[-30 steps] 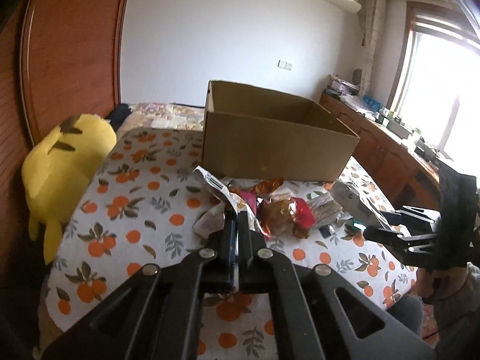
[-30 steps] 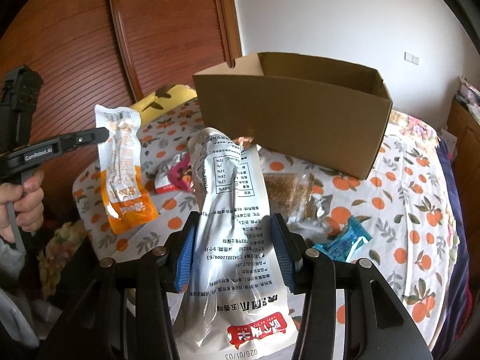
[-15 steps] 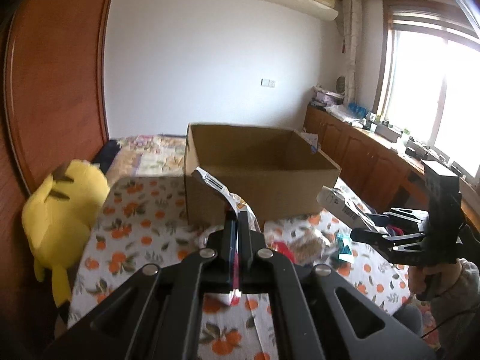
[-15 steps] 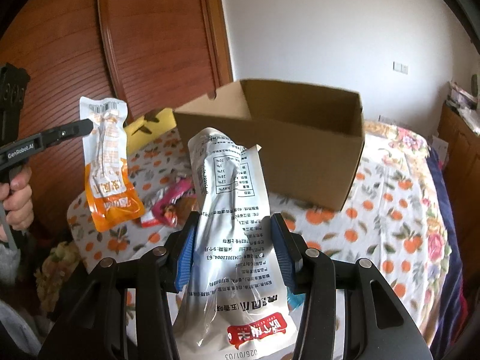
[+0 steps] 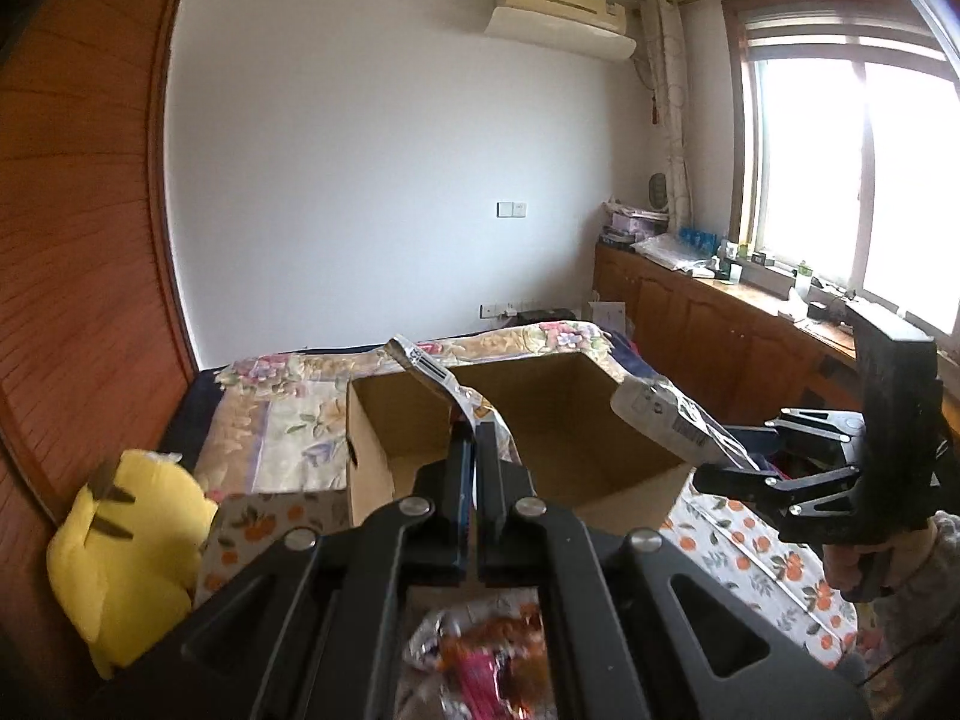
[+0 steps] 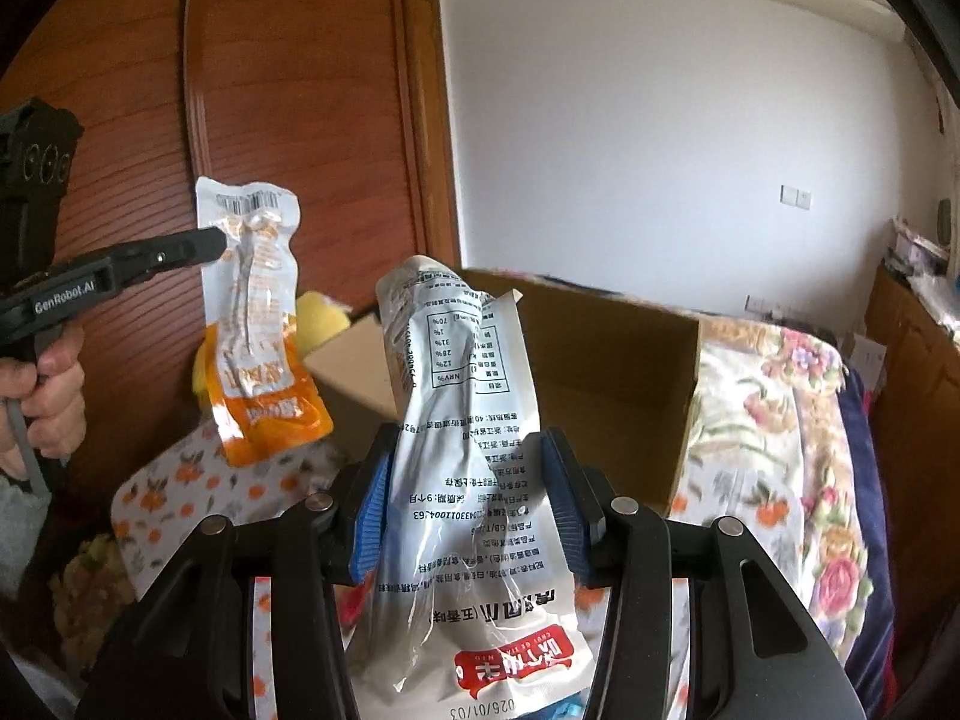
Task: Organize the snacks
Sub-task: 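Carry both packets over the cardboard box and open both tools to drop them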
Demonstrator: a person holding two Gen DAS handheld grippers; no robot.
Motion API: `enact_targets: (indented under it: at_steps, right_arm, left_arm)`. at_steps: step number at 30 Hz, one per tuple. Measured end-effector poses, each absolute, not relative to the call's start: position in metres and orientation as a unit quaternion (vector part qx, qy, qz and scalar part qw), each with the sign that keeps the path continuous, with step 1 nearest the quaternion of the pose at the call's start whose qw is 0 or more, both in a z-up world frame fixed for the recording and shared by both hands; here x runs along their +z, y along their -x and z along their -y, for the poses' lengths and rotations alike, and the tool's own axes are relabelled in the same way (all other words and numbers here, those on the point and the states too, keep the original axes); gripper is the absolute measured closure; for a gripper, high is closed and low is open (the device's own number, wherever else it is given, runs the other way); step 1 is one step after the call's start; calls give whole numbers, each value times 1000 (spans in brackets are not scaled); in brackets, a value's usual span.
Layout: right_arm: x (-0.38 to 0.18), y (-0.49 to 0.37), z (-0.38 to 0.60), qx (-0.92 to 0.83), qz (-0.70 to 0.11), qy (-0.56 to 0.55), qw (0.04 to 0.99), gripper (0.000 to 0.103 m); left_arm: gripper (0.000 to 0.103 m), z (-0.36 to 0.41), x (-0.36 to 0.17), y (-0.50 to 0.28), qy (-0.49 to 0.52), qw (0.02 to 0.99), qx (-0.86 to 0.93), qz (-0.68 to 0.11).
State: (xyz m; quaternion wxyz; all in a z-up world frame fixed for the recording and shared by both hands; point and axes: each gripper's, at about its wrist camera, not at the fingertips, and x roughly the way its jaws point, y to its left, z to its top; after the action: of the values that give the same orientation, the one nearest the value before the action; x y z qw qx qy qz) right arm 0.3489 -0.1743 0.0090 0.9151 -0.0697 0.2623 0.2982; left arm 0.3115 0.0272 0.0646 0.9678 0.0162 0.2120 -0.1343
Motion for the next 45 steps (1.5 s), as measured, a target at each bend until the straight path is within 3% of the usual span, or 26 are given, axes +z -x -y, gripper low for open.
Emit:
enact_targets:
  at_steps: [8, 16, 28, 37, 42, 45]
  right_arm:
    - [12, -406, 167, 296, -256, 71, 918, 55]
    - [-23, -458, 156, 279, -290, 75, 912, 55]
    - [-52, -484, 146, 263, -325, 88, 904, 49]
    - [-57, -485, 149, 254, -335, 85, 903, 38]
    - [-50, -477, 150, 247, -328, 81, 908, 37]
    - [-43, -471, 150, 241, -324, 83, 911, 37]
  left_arm:
    - [103, -18, 61, -383, -31, 963, -139, -227]
    - [103, 0, 37, -429, -42, 956, -147, -252]
    - [100, 18, -3, -450, -45, 938, -148, -309]
    - [93, 21, -6, -446, -62, 936, -137, -320]
    - [87, 23, -8, -436, -68, 931, -123, -337]
    - [79, 22, -4, -424, -70, 933, -119, -333]
